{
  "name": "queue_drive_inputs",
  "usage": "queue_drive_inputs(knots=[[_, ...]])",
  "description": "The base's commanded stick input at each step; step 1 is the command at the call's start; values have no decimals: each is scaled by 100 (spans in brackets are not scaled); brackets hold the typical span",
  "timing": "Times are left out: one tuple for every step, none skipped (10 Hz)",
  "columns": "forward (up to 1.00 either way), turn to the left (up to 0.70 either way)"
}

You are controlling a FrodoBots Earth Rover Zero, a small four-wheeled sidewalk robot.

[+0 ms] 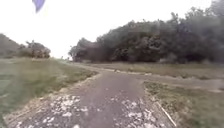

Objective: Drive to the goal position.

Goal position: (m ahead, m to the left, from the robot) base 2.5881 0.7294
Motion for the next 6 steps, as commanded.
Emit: queue_drive_inputs(knots=[[85, -4], [85, -13], [85, -21], [85, -23], [85, -24], [85, -6]])
